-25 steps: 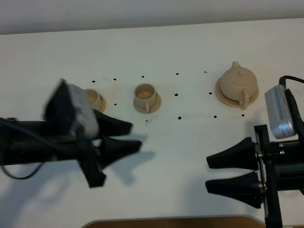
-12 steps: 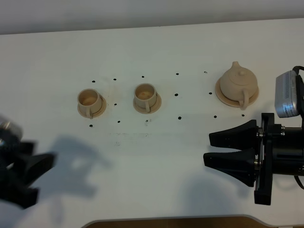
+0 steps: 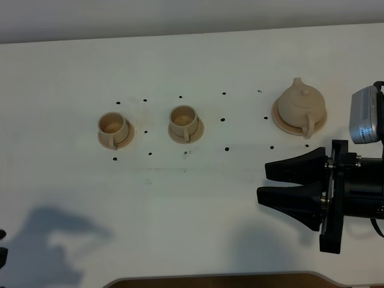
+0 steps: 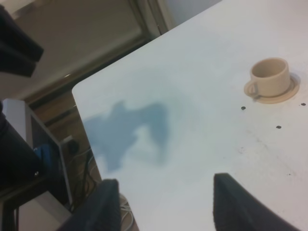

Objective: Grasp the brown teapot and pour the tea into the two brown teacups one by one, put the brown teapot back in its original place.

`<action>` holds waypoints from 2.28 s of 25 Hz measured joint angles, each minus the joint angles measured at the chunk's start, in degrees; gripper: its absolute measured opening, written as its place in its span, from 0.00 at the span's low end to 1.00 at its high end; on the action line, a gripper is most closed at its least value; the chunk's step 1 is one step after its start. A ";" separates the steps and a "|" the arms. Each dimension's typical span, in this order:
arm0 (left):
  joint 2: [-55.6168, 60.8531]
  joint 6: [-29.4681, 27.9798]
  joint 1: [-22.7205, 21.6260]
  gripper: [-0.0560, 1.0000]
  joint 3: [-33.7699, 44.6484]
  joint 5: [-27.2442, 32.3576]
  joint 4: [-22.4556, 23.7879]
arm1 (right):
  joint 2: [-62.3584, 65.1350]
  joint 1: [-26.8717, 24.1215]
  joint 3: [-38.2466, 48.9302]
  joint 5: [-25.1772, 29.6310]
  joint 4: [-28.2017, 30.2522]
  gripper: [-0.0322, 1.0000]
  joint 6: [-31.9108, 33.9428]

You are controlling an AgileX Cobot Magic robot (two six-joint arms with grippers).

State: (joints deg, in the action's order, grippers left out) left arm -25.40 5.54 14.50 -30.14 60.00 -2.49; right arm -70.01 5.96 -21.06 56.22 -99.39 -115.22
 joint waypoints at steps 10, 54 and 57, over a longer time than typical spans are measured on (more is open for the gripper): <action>5.16 -0.13 -0.05 0.49 0.92 -0.25 0.43 | 0.00 0.00 0.00 -0.04 -0.11 0.47 0.00; 25.58 -0.18 -15.91 0.49 1.10 -0.24 0.69 | -12.99 1.17 -32.50 -17.88 40.53 0.47 79.73; 25.58 -0.18 -15.91 0.49 1.10 -0.24 0.69 | -17.30 2.99 -39.14 -16.80 56.58 0.47 95.83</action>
State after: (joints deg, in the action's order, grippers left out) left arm 0.17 5.36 -1.40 -29.04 59.76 -1.80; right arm -87.31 8.96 -60.21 39.42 -42.81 -19.39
